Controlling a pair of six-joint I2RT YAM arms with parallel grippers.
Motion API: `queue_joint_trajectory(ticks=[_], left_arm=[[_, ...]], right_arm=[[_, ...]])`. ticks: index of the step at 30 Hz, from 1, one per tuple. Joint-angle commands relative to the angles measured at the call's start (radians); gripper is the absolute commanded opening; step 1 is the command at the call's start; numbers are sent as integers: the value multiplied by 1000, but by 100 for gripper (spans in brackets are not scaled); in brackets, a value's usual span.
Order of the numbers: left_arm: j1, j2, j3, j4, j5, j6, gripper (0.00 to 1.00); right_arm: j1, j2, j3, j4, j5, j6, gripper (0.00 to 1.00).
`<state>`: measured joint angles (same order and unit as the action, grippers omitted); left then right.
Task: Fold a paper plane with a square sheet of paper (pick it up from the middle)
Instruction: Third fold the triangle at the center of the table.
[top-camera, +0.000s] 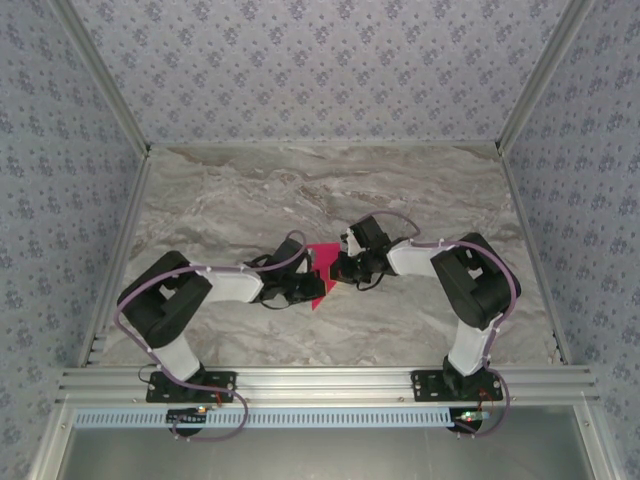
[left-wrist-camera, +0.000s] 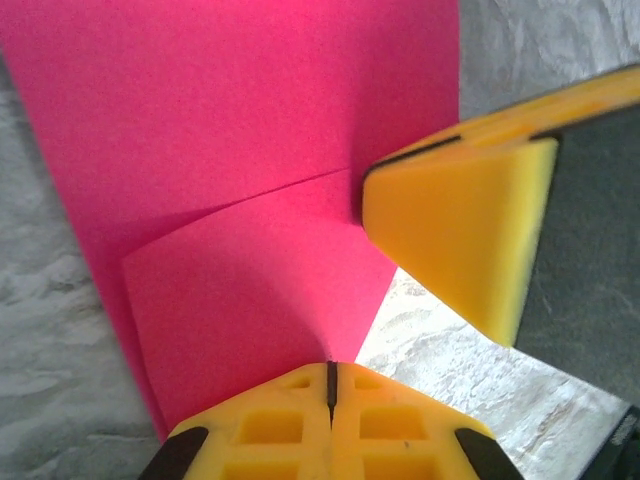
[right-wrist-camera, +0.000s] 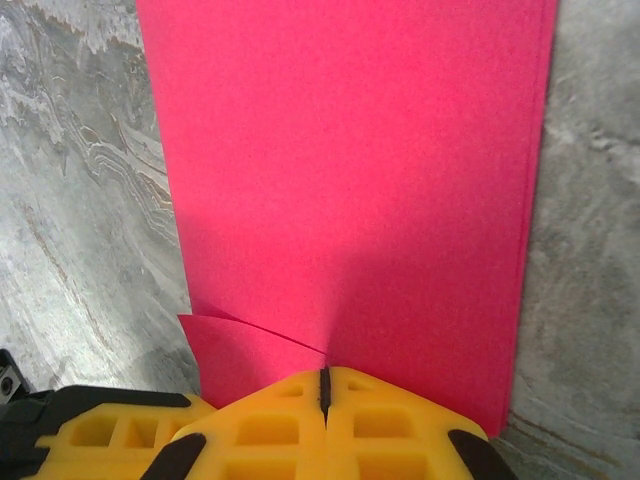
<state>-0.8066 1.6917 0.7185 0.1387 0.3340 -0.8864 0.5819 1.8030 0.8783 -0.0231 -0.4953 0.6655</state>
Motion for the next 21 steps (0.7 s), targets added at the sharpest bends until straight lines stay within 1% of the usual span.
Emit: queue_joint_trajectory(ticks=[1, 4, 11, 15, 18, 21], left_arm=[[-61, -6, -19, -269, -8, 99, 3], [-92, -10, -38, -296, -15, 100, 2], [-122, -59, -153, -226, -24, 22, 2], [-137, -99, -188, -223, -28, 4, 1], [-141, -143, -197, -241, -32, 6, 1], [-140, -215, -155, -300, -58, 36, 2]], right_arm=[[-28, 74, -16, -124, 141, 18, 0], [-35, 83, -15, -130, 148, 27, 0], [-42, 87, -19, -132, 153, 31, 0], [-45, 88, -19, -136, 154, 31, 0], [-46, 85, -21, -138, 152, 31, 0], [-45, 78, -21, -125, 125, 36, 0]])
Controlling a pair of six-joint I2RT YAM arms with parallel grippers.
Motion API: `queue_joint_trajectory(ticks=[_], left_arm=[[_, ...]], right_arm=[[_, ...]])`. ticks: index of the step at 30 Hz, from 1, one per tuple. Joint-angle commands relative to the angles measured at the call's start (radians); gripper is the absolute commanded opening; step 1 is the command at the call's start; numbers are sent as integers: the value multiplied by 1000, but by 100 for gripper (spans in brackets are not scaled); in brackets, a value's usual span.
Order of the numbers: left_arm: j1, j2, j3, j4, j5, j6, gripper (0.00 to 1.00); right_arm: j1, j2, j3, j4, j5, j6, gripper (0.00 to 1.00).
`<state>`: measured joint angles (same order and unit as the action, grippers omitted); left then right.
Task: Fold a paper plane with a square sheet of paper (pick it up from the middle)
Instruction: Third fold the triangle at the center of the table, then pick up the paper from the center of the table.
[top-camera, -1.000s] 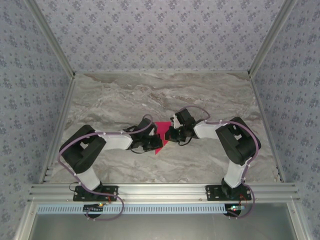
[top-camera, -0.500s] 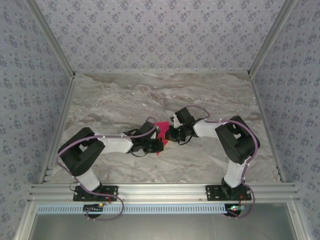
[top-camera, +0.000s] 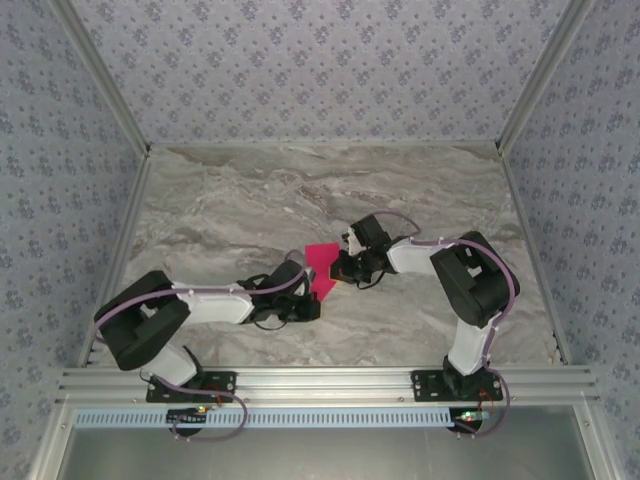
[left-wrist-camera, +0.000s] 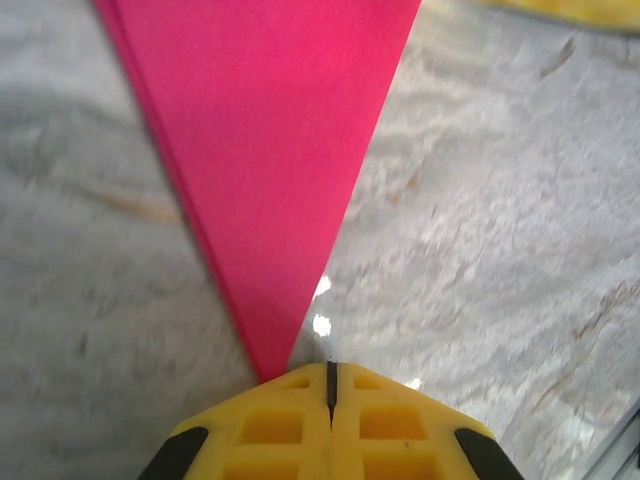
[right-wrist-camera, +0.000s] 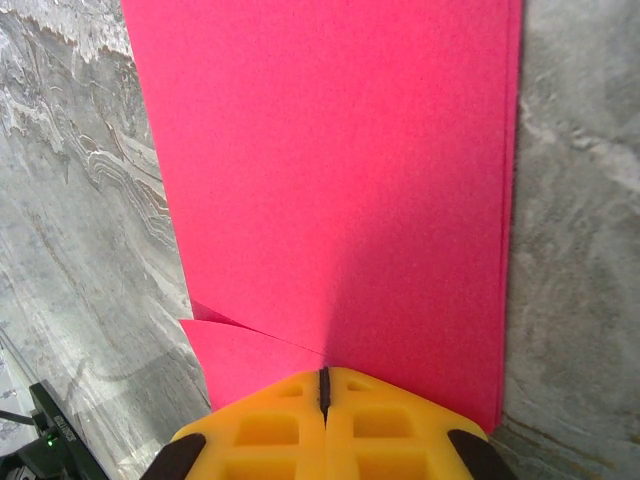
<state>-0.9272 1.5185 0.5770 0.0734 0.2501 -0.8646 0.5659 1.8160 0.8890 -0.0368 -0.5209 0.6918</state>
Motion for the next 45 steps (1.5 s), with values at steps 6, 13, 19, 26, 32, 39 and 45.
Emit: queue_joint_trajectory(ticks=[6, 13, 19, 26, 32, 39, 45], left_arm=[[6, -157, 136, -290, -67, 69, 9], [62, -103, 210, -227, -165, 21, 29], [96, -10, 240, -124, -155, -24, 37], [120, 93, 279, -113, -190, -64, 31], [143, 166, 306, -204, -250, -82, 16], [145, 209, 315, -252, -269, -95, 9], [146, 223, 318, -278, -276, -97, 6]], right_arm=[[-16, -1, -9, -65, 79, 32, 0], [-24, -139, -3, -48, 80, 70, 13], [-85, -249, -65, -50, 113, 96, 44], [-131, -275, -96, -69, 108, 85, 61], [-139, -245, -133, -5, 65, 110, 63], [-127, -186, -120, 5, 14, 138, 58], [-105, -155, -105, -4, 23, 146, 52]])
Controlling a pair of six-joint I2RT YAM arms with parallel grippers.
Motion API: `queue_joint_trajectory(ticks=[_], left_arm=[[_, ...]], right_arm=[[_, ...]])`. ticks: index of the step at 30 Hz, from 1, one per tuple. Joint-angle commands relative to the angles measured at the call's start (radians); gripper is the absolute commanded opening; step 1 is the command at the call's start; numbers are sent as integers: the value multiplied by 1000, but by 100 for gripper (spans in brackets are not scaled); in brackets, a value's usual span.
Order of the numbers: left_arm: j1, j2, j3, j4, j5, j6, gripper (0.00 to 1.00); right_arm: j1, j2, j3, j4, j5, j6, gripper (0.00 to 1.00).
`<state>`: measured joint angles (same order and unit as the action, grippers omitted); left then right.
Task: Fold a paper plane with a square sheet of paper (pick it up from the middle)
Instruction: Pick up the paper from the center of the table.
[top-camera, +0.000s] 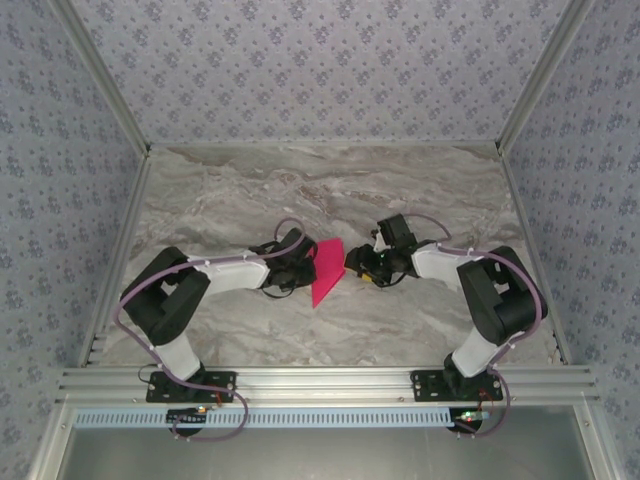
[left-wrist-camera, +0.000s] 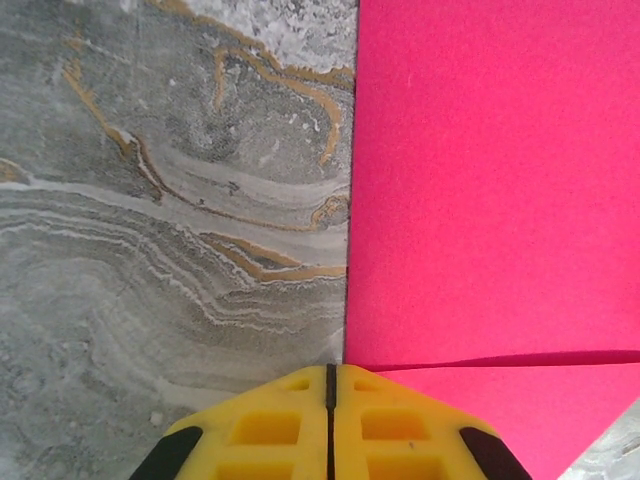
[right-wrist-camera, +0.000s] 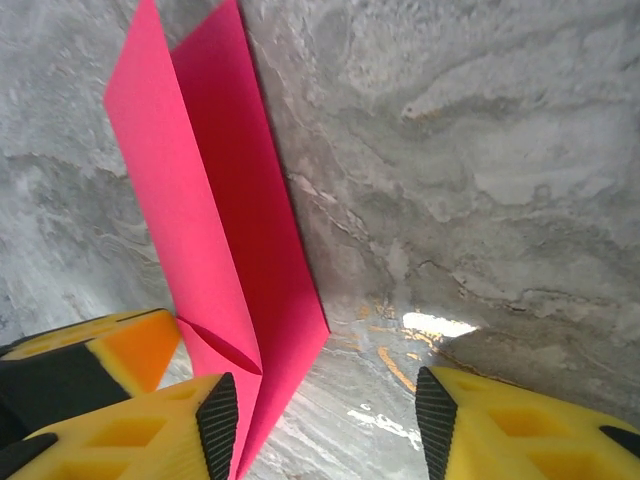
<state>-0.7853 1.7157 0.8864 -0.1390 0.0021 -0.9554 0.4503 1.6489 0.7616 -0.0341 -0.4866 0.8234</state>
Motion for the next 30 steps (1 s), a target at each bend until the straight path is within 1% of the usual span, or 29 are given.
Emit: queue_joint_trajectory(ticks=[1, 7, 15, 23, 28, 30], left_arm=[[5, 26, 7, -67, -28, -6, 5], [4, 27, 3, -77, -28, -11, 4], [4, 25, 4, -82, -26, -11, 4], [6, 18, 5, -87, -24, -8, 4], [15, -8, 2, -86, -13, -5, 6], [24, -22, 3, -94, -7, -3, 6]], right_arm=[[17, 14, 25, -4, -16, 12, 50], [39, 27, 49, 11, -43, -3, 44], [46, 69, 72, 56, -96, 10, 41], [63, 106, 71, 169, -219, 8, 36], [67, 137, 76, 193, -236, 6, 26], [65, 144, 75, 202, -227, 8, 20]])
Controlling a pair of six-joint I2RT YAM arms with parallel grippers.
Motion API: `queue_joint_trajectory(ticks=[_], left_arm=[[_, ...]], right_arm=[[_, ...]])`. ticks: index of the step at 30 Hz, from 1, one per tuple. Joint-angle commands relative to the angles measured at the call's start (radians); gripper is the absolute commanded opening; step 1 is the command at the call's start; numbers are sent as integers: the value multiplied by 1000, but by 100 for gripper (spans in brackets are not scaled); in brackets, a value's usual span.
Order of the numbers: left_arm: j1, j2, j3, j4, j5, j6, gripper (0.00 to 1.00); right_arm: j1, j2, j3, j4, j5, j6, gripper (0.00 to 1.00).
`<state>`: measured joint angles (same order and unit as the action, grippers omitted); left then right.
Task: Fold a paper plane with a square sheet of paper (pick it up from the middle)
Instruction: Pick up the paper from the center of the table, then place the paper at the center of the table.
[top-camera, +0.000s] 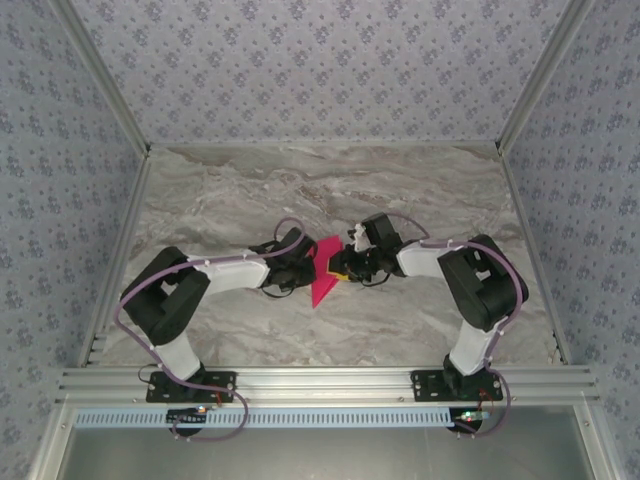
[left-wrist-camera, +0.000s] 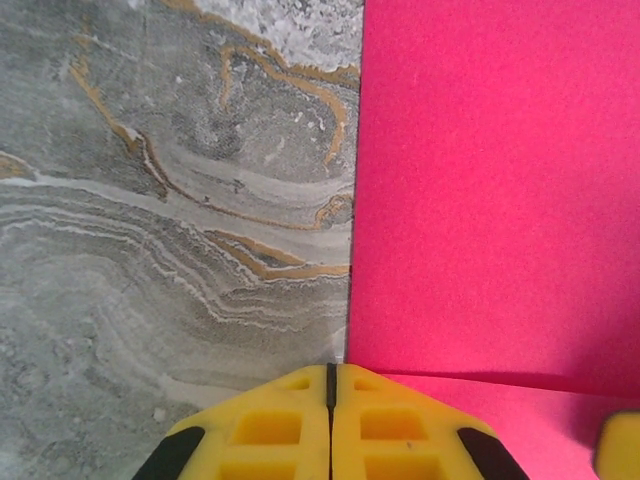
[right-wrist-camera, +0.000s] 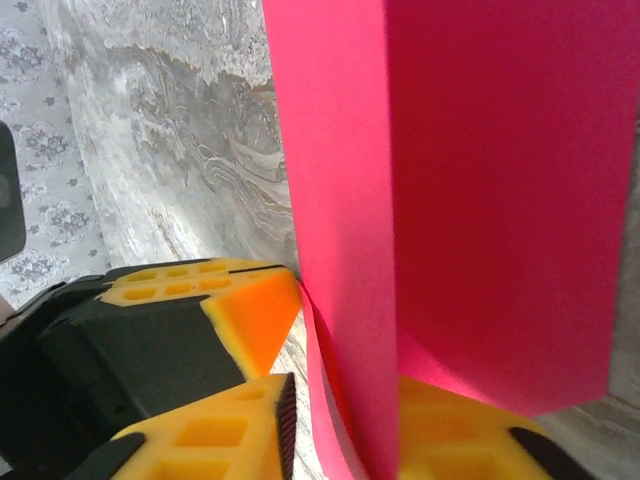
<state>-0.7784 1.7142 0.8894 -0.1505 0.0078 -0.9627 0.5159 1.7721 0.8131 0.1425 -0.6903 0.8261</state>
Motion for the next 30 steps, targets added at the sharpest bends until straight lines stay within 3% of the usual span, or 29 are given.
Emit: queue_joint_trajectory(ticks=[1, 5, 7, 10, 21, 26, 30], left_arm=[[20, -31, -1, -86, -11, 5, 8], [26, -93, -7, -104, -24, 15, 22], [27, -142, -13, -120, -42, 23, 36], [31, -218, -12, -151, -46, 49, 59], [56, -474, -44, -135, -53, 232, 99], [55, -521, -70, -87, -40, 293, 99], [39, -519, -134, 33, -4, 346, 99]], right_arm=[[-2, 21, 23, 29, -15, 9, 16], [-11, -14, 15, 19, 34, 14, 5], [-20, -60, 8, 3, 67, 8, 1], [-31, -144, 13, -70, 125, -16, 0], [-8, -394, 159, -445, 416, -32, 0], [37, -379, 228, -539, 515, 53, 0], [42, -336, 164, -484, 509, 189, 0]])
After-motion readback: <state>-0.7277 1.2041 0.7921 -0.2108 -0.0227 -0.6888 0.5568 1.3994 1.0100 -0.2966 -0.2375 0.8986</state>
